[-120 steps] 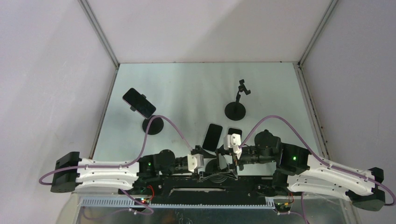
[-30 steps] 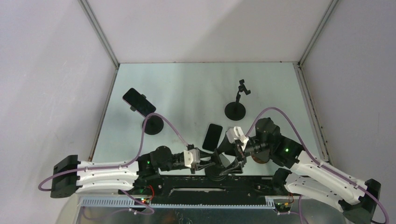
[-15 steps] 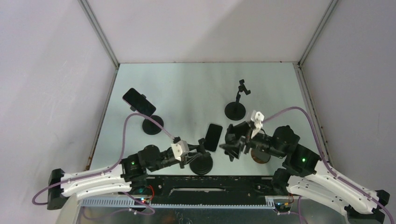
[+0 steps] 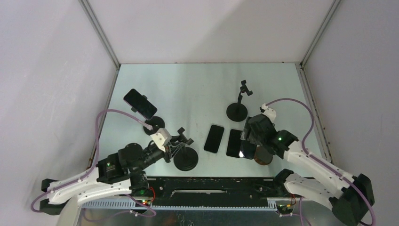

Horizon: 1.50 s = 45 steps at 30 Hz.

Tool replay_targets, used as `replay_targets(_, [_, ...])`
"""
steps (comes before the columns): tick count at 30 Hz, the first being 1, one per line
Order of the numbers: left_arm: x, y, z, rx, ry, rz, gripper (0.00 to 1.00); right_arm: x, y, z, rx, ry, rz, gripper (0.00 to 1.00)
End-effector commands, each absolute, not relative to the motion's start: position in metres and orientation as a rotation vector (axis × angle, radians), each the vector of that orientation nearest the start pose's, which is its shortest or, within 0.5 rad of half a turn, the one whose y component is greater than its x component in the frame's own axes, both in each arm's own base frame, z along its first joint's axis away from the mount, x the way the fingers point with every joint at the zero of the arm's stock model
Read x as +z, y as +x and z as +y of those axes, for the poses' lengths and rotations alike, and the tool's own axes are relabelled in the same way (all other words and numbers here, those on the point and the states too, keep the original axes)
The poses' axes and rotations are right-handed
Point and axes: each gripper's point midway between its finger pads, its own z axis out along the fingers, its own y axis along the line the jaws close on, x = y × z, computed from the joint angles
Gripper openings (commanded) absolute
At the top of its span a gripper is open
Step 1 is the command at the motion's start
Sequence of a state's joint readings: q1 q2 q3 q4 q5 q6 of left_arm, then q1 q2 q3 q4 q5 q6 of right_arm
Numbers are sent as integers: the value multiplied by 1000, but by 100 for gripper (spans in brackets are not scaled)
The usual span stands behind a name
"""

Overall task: Remove the phone from the phone stand
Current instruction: Adjust the phone at the center of the board.

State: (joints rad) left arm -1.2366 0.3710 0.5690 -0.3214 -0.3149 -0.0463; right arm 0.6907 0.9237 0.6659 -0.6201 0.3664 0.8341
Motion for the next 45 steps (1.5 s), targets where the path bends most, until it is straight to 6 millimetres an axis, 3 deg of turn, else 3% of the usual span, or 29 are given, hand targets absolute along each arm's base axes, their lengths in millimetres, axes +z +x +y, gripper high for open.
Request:
replay_targets(1, [255,137,-182,-624,650,1614,0,108,236,129,259,481,2323,0])
replay_targets(9, [238,137,-171,-592,642,1648,0,72,257,109,131,505,2401,0])
replay_targets(12, [223,144,-165,-506,631,1708,0,56,255,100,35,519,2471,0])
replay_targets(17, [218,145,-168,-482,629,1760,0,34,253,94,-92,520,2561,0])
replay_targets(28, [215,146,-170,-478,629,1775,0,23,237,80,-226,517,2626,0])
replay_targets(40, [215,145,-171,-481,634,1774,0,-4,223,138,36,260,2836,0])
replay_targets(45, [214,145,-171,-479,635,1776,0,-4,229,167,110,178,2845,0])
